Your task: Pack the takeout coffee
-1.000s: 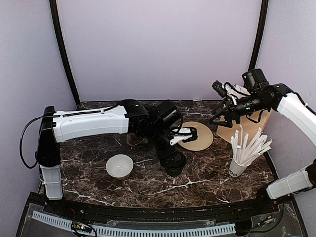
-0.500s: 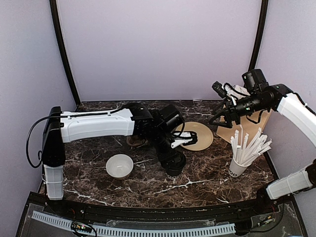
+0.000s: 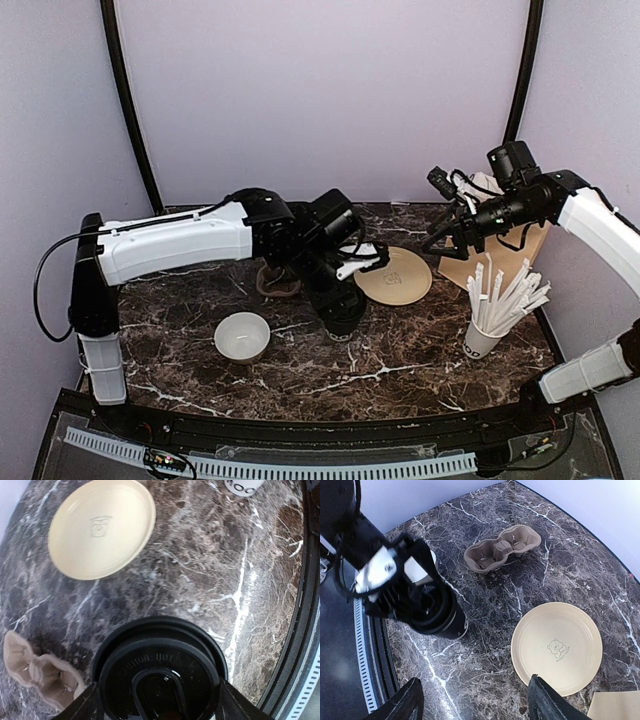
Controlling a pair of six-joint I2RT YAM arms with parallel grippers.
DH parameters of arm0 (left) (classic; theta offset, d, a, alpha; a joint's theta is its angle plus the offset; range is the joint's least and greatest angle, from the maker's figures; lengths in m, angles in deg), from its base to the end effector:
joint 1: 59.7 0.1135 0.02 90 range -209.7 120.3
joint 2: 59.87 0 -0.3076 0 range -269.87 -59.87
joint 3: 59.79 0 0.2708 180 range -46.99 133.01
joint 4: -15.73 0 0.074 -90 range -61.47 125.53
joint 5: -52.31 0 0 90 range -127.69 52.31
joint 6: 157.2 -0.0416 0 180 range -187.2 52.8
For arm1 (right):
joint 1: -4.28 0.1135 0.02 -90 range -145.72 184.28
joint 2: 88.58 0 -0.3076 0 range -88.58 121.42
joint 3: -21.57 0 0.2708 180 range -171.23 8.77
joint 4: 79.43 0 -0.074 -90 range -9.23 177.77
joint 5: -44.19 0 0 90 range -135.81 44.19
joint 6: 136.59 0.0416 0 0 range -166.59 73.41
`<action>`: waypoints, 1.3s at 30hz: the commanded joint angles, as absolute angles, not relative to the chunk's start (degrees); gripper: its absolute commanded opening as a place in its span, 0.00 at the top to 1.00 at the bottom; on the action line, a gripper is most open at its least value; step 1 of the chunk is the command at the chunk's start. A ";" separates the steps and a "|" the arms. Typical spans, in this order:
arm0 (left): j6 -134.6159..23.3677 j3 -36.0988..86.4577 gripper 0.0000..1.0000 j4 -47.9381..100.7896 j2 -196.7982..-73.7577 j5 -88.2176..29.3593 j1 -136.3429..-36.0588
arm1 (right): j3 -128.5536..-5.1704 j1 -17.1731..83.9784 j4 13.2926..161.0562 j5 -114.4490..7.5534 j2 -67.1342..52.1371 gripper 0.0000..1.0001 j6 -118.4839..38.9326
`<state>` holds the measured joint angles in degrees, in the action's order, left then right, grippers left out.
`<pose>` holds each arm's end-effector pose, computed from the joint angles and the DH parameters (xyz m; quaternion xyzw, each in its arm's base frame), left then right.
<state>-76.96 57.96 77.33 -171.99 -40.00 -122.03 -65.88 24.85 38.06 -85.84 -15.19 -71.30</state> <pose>0.2197 -0.4155 0.3293 0.5578 0.7765 -0.1123 0.2708 0.2387 0.1181 0.3948 -0.4502 0.7641 0.3078 0.3446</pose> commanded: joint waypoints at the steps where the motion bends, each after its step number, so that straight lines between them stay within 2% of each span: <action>1: -71.25 56.06 0.31 82.11 -161.09 -48.49 -115.93 | -67.32 24.49 38.92 -86.07 -14.33 0.29 -70.72; 5: -66.50 47.50 0.31 81.41 -153.84 -52.50 -106.68 | -68.24 24.41 38.65 -85.76 -14.16 0.29 -70.67; 12: -59.15 31.42 0.32 75.11 -142.81 -51.42 -87.80 | -69.10 24.40 38.38 -85.92 -13.19 0.29 -70.59; 15: -58.60 27.20 0.33 72.84 -141.06 -49.39 -78.90 | -69.42 24.40 38.30 -85.97 -12.96 0.29 -70.58; 18: -58.55 24.03 0.33 70.95 -141.00 -49.85 -74.44 | -69.79 24.40 38.14 -86.19 -12.83 0.29 -70.67; 28: -58.83 18.22 0.32 66.43 -143.32 -49.36 -70.46 | -69.11 24.40 38.20 -85.81 -12.78 0.29 -70.85; 34: -58.67 16.51 0.20 66.68 -143.30 -49.63 -70.42 | -70.61 24.40 37.19 -86.12 -11.33 0.29 -70.94; 39: -59.18 15.41 0.06 66.68 -139.91 -52.13 -70.42 | -76.10 24.27 32.80 -86.27 -9.13 0.29 -72.15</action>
